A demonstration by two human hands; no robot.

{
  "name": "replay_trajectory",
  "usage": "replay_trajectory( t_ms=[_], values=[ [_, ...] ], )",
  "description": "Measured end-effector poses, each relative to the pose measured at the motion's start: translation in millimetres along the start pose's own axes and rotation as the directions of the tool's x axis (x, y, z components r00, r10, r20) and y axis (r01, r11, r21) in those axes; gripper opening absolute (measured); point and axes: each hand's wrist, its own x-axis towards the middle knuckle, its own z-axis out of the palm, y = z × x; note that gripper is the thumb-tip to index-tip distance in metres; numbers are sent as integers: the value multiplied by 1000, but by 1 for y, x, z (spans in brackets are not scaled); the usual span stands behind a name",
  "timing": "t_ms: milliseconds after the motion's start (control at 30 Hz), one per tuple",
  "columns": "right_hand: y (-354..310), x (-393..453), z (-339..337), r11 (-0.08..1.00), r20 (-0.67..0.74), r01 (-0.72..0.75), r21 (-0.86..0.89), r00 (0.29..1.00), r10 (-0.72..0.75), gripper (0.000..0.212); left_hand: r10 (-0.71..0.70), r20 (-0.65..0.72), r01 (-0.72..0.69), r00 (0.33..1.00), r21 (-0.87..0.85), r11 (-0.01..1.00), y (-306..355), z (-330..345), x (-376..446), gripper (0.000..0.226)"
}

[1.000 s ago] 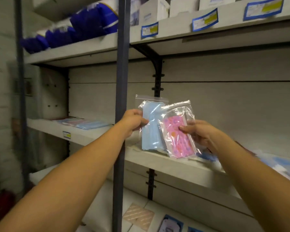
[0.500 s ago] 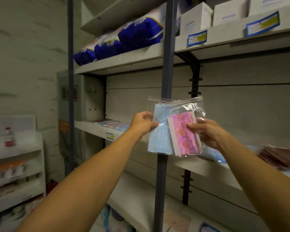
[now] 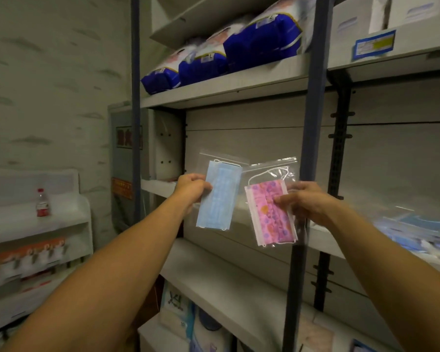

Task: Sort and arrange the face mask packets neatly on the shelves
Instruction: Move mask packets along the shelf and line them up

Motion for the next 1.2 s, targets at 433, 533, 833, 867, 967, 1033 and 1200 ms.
replay_trajectory(
  t_ms=[433,533,833,867,967,1033,1200],
  values=[
    [2,50,94,997,-155,-3,80,988,16,42,-22,-108,24,994,14,1000,-37,-97,46,20],
    [-5,66,105,995,-161,15,95,987,1,43,-11,-102,13,995,11,1000,-41,-105,62,17],
    [1,148,143,996,-180,23,82,984,-8,40,21,-73,-21,997,8,1000,-56,-128,136,17],
    [1,160,147,996,-180,27,81,983,-12,38,23,-66,-22,998,11,1000,-57,-130,147,17],
    [3,196,161,996,-179,38,81,984,-23,36,27,-50,-27,998,7,1000,-58,-137,182,17],
    [4,221,168,996,-169,39,78,985,-26,37,32,-37,-32,999,3,1000,-58,-139,208,20],
    [2,276,179,994,-168,83,70,983,-70,38,36,17,-36,999,10,999,-62,-138,261,20]
  ],
)
